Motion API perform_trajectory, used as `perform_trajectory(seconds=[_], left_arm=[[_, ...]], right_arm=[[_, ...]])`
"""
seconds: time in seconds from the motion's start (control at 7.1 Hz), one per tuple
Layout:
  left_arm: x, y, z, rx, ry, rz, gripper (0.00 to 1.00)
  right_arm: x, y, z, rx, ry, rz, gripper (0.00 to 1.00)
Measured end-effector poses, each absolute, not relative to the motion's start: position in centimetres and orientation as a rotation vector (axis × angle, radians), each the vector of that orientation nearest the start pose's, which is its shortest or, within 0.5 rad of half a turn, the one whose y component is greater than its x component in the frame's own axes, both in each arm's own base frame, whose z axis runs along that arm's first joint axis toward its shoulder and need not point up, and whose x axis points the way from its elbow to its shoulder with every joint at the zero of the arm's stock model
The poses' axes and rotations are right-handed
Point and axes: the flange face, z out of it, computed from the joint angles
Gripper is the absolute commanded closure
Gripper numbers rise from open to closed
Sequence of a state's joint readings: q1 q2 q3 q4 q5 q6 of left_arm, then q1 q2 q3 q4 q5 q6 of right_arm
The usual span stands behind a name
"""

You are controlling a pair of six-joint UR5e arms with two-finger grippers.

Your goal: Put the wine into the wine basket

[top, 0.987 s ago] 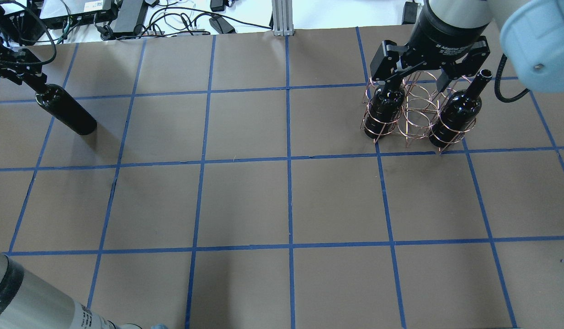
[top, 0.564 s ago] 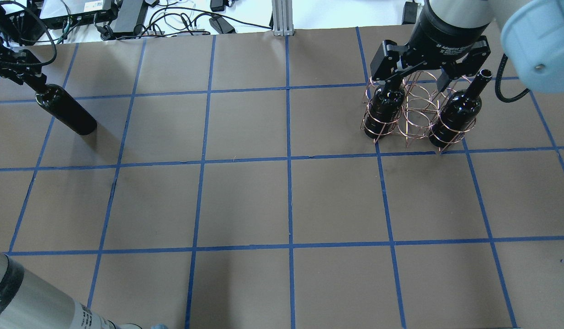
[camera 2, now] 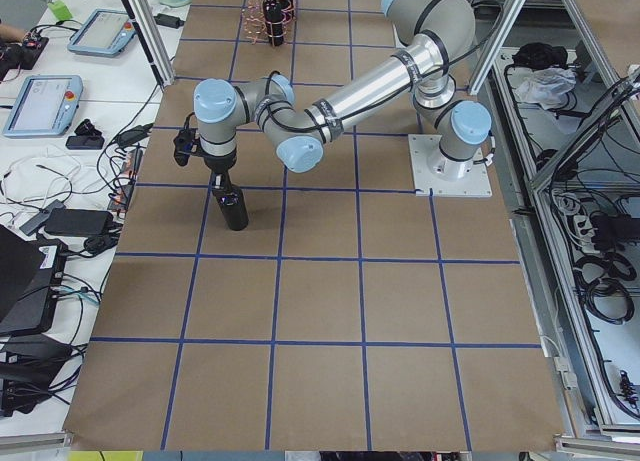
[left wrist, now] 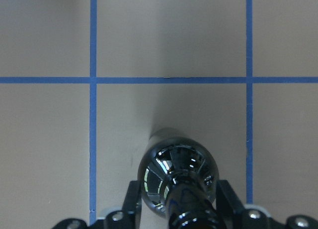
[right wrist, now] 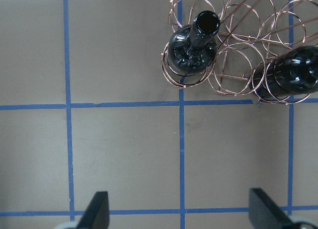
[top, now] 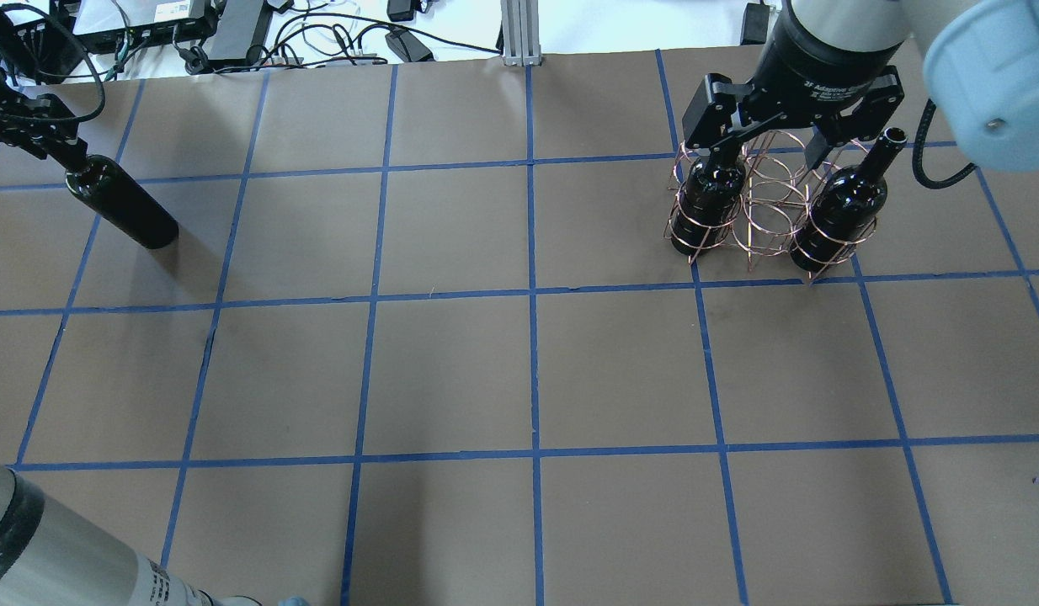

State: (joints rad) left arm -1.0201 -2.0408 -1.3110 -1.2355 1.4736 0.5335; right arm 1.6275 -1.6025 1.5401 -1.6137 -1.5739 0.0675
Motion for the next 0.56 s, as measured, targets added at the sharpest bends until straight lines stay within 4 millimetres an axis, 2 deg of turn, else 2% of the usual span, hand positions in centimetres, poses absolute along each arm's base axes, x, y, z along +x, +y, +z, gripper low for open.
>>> perform_trajectory(seconds=[0.28,0.42,0.56], left_arm=[[23.74,-65.95,37.25,-0.019,3.156,-0.232,0.62],[23.74,-65.94,37.25,-0.018,3.156,-0.232,1.0],[23.73,-65.94,37.25,-0.018,3.156,-0.231,1.0]], right_arm=[[16.05,-47.95,52.29,0.017,3.134,-0.164,0.0],[16.04,-47.96,52.28,0.017,3.134,-0.164,0.0],[16.0,-47.97,52.27,0.017,3.134,-0.164,0.0]])
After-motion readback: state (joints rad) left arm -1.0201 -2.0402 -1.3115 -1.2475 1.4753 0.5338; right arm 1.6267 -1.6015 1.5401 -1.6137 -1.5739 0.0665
